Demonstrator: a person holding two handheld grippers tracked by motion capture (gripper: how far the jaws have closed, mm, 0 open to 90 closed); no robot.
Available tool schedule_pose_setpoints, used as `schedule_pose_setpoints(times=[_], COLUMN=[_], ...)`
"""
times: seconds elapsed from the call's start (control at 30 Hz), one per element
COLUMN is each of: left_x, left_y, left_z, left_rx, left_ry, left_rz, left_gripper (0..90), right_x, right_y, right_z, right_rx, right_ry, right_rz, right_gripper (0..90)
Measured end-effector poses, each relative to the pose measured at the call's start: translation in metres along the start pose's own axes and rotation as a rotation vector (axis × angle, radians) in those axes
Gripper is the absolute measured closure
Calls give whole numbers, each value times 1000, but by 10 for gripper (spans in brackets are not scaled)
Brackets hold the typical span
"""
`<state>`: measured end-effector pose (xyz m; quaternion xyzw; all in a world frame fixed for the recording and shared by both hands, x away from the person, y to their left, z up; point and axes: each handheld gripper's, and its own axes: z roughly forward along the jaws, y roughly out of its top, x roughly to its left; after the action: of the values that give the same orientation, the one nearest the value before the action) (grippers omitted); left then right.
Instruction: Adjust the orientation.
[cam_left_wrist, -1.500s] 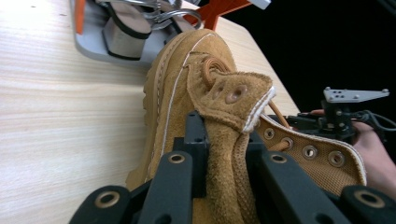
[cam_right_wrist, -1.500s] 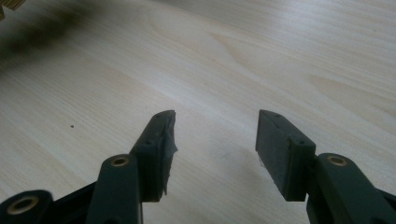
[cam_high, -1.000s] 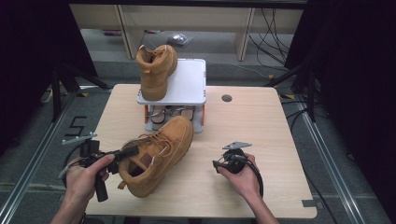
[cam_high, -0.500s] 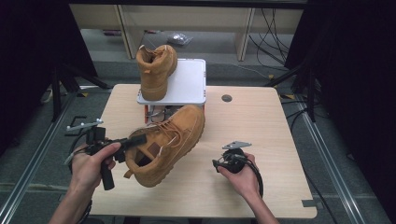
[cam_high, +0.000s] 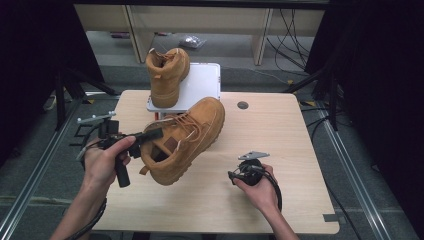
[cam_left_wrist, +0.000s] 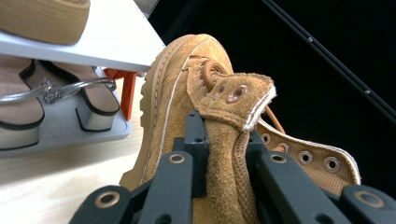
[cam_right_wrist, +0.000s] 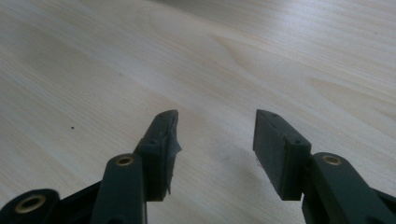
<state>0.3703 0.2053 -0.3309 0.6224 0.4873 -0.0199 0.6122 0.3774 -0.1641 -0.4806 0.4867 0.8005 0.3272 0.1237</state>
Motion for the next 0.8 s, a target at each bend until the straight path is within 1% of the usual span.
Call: schedule_pose_setpoints(times=[0.03, 0.17, 0.23, 0.3, 0.33, 0.47, 0.5, 0.53, 0.57, 0.6, 0.67, 0.7, 0.8], left_x=[0, 0, -1, -1, -1, 1, 1, 1, 1, 0, 0, -1, -2], left_y=[2, 11, 15, 20, 22, 29, 31, 32, 34, 36, 39, 42, 46], left_z=[2, 9, 12, 16, 17, 23, 25, 26, 28, 29, 32, 35, 38], left_rx=[-4, -16, -21, -27, -27, -40, -44, -47, -48, -51, -51, -52, -55], left_ry=[1, 1, 0, -1, -1, 4, 7, 8, 13, 15, 19, 20, 20], left_rz=[-1, -6, -6, -9, -12, -22, -26, -29, -27, -35, -28, -33, -31], left_gripper=[794, 794, 795, 794, 794, 794, 795, 795, 795, 794, 795, 794, 795], right_x=[-1, 0, -1, 0, -1, -1, -2, -2, -2, -2, -1, -1, -1], right_y=[0, 0, 0, 0, 0, 0, 0, -1, -1, -1, -2, -2, -2], right_z=[-1, 0, 0, 0, 0, -1, 0, 0, 0, 0, 1, 1, 1], right_rx=[6, 11, 5, 10, 6, 10, 5, 0, 15, 20, 15, 13, 12], right_ry=[-7, -2, -4, -8, -8, -6, -2, -8, -2, 2, -6, -4, -4], right_rz=[-19, -10, -26, -10, -18, -6, -22, -20, -13, -11, -7, -15, -17], right_gripper=[503, 502, 502, 501, 501, 501, 501, 501, 501, 500, 500, 500, 500])
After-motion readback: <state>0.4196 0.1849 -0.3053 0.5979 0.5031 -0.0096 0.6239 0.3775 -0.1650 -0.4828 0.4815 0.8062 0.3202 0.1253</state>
